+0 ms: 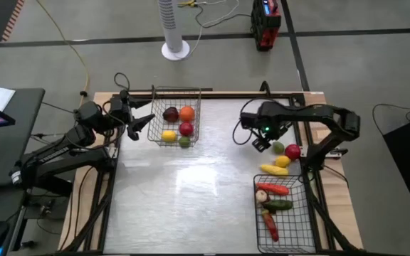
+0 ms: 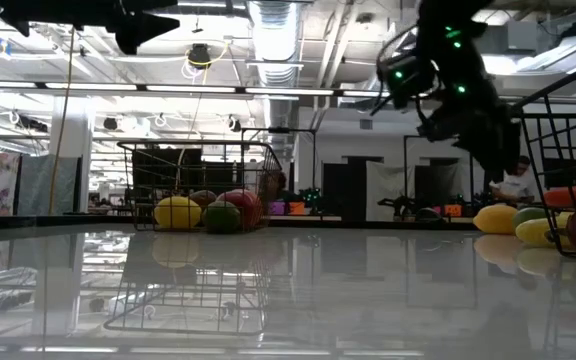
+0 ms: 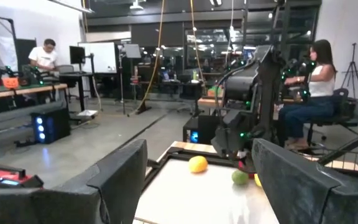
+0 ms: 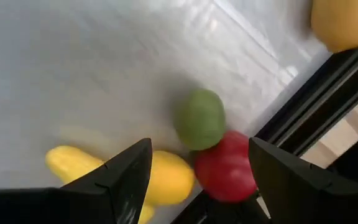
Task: Sort produce into baskets
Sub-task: Put the green citrus into the left wire basket
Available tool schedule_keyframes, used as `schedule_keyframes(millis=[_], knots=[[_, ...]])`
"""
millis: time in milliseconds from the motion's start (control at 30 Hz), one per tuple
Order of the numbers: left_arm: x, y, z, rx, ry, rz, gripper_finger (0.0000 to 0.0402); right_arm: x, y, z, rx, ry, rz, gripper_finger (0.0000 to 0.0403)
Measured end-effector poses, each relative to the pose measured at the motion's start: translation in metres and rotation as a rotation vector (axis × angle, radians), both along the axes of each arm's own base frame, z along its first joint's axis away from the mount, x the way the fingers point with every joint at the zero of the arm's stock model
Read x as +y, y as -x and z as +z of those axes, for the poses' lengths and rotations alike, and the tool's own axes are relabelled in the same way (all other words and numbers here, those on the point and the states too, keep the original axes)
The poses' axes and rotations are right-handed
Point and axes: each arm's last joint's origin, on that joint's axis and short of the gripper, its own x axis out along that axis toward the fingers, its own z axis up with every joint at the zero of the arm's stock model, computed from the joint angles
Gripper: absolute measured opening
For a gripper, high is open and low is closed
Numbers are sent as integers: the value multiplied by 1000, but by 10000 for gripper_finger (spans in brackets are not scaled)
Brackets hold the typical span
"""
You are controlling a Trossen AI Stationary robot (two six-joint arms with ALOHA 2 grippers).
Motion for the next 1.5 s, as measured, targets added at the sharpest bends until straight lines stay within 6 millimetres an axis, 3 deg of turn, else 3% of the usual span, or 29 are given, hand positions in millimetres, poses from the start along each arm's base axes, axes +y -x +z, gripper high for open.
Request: schedule_keyframes(millis=[233,533,833,1133,1233,1367,1500], knots=[[0,0,1,-5,-3,4,279,-11,31,-21,-18,30,-9,292],[0,0,-1,11,8,4,279,-7,42,-52,-39,-42,46,305],[1,0,-1,15,-7,36,279,-2,52,-71,-37,-82,55,300],[2,0,-1,16,-5,77,279,-5,44,-73,-124,-49,68,215],[2,1,-2,22,-18,83,279,-6,38,-69,-155,-54,67,211],[0,5,0,8,-30,105,279,-4,16,-51,-279,-61,71,212],[-4,12,5,-30,-43,107,279,6,-22,-25,-507,-5,172,225]])
